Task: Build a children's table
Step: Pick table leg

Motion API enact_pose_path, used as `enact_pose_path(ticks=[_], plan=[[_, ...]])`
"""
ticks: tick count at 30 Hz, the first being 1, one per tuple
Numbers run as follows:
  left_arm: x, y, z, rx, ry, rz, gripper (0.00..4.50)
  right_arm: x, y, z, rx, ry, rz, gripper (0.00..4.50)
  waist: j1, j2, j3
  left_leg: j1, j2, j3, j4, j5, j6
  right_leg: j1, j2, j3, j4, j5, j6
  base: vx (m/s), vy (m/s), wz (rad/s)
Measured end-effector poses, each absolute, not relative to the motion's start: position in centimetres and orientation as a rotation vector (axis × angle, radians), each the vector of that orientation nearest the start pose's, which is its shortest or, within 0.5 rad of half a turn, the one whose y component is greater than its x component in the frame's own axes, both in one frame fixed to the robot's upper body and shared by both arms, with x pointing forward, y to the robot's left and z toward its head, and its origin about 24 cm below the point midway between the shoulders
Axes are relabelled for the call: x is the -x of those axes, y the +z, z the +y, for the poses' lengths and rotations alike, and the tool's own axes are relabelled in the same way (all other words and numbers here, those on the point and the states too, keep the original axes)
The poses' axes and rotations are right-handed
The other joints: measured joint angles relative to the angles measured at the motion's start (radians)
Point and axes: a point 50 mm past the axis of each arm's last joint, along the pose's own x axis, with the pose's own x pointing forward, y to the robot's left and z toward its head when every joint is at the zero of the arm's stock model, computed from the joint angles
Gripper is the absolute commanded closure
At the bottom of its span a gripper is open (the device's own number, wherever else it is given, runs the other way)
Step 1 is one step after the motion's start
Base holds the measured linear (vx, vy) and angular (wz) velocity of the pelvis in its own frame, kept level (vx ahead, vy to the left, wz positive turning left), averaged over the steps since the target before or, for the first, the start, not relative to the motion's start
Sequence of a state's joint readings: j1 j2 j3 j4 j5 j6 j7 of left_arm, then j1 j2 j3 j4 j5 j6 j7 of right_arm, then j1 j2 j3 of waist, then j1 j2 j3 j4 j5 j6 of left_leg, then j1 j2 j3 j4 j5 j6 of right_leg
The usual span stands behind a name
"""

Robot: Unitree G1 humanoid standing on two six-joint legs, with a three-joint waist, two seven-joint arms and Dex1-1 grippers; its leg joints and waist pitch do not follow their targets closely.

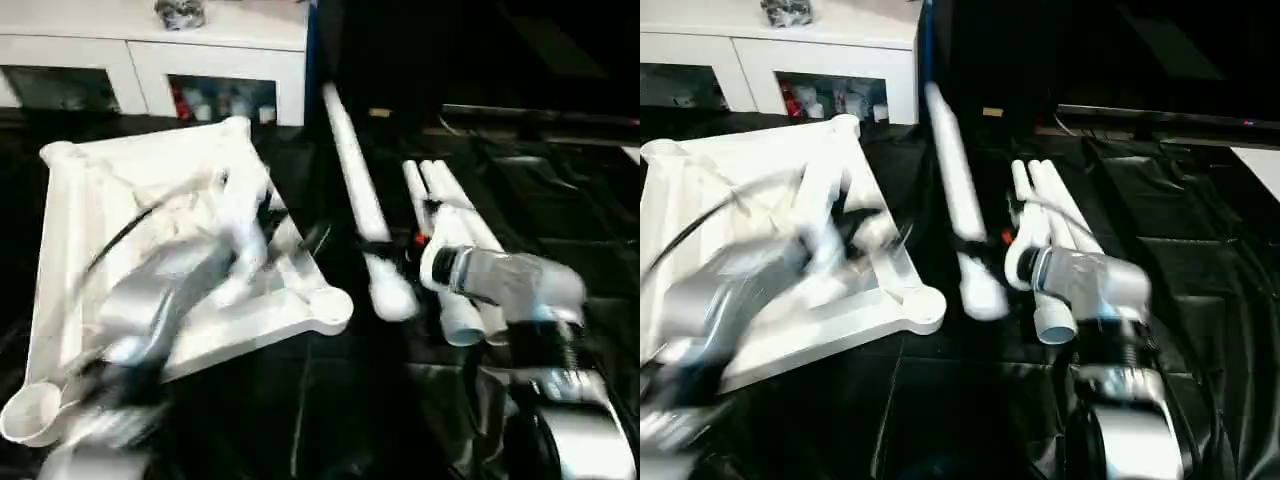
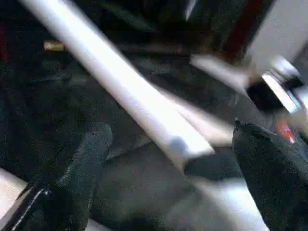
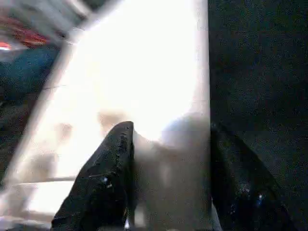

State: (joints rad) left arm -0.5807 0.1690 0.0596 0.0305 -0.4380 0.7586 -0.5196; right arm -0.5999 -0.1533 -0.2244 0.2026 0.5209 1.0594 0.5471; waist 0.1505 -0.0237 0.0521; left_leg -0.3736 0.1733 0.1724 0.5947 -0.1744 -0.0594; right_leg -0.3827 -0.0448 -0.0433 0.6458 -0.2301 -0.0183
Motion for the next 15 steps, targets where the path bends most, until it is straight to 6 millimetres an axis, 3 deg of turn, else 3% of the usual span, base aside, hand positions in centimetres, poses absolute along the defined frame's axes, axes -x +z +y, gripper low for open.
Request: enact_pose_path(ticks=[4, 8, 14, 15], plan=[[-33.3, 15.1, 10.5, 0.438, -0.743, 0.192, 0.0, -31.2, 11.9, -13.7, -0.535, 0.853, 0.416, 2.65, 0.002, -0.001, 0.0, 0.0, 0.0, 0.0, 0.0, 0.0, 0.0, 0.0, 0.0, -0.001, 0.0, 0.0, 0.0, 0.0, 0.0, 0.0], [-33.3, 16.8, 9.1, 0.634, -0.824, 0.185, 0.0, -29.4, 12.6, -12.8, -0.536, 1.0, 0.36, 2.65, 0.006, -0.001, 0.001, 0.0, 0.0, 0.0, 0.0, 0.0, 0.0, 0.0, 0.0, -0.001, -0.001, 0.0, 0.0, 0.0, 0.0, 0.0], [-32.9, 17.7, 8.2, 0.67, -0.863, 0.199, 0.0, -28.7, 13.9, -12.4, -0.515, 1.082, 0.299, 2.65, 0.011, -0.001, 0.001, 0.0, 0.0, 0.0, 0.0, 0.0, 0.0, 0.0, 0.0, -0.001, -0.001, 0.0, 0.0, 0.0, 0.0, 0.0], [-32.9, 17.7, 8.1, 0.68, -0.86, 0.205, 0.18, -28.7, 13.8, -12.4, -0.511, 1.083, 0.306, 2.65, 0.012, -0.001, 0.001, 0.0, 0.0, 0.0, 0.0, 0.0, 0.0, 0.0, 0.0, -0.001, -0.001, 0.0, 0.0, 0.0, 0.0, 0.0]])
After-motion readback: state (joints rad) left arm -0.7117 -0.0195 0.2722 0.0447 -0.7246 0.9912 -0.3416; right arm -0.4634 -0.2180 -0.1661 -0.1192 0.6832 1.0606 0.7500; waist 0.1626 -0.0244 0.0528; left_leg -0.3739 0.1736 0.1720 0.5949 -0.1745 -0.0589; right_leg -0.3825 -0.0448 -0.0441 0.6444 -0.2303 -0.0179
